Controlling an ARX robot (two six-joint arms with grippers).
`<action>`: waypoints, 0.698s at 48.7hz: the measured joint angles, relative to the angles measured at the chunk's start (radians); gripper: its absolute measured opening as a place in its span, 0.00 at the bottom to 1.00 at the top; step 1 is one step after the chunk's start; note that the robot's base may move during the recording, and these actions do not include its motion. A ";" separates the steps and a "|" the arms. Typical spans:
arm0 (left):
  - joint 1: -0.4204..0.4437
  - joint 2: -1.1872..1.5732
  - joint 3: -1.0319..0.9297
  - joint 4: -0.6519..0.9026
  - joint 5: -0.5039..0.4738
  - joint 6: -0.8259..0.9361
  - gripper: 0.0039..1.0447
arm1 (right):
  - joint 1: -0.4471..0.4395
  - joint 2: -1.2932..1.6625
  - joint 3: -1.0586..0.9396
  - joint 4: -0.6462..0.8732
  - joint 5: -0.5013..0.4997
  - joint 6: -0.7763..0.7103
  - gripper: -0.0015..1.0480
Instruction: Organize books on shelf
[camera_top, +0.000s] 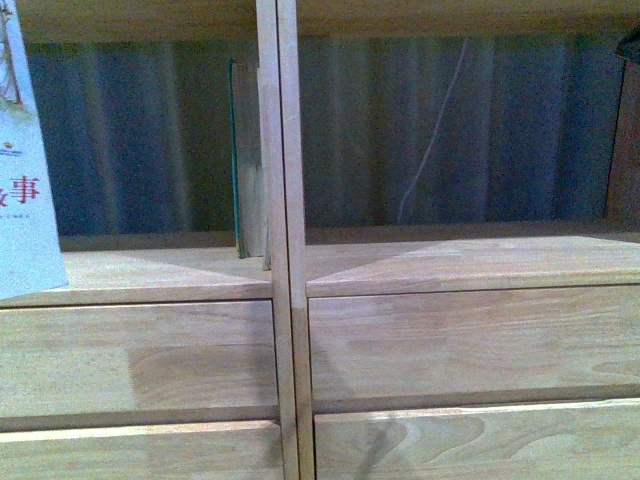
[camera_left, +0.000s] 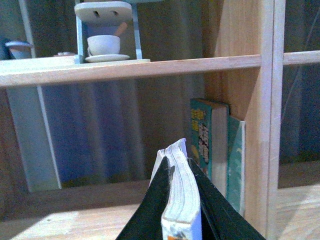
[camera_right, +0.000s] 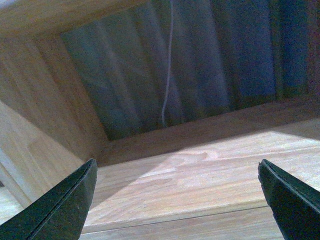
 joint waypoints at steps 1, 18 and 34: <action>0.008 -0.002 -0.002 0.006 0.004 0.013 0.06 | 0.000 0.000 0.000 0.000 0.000 0.000 0.93; 0.169 0.099 -0.003 0.240 0.167 0.141 0.06 | 0.006 -0.190 -0.289 -0.081 0.020 -0.261 0.44; 0.234 0.378 0.102 0.491 0.370 0.119 0.06 | 0.006 -0.368 -0.566 0.006 0.019 -0.285 0.03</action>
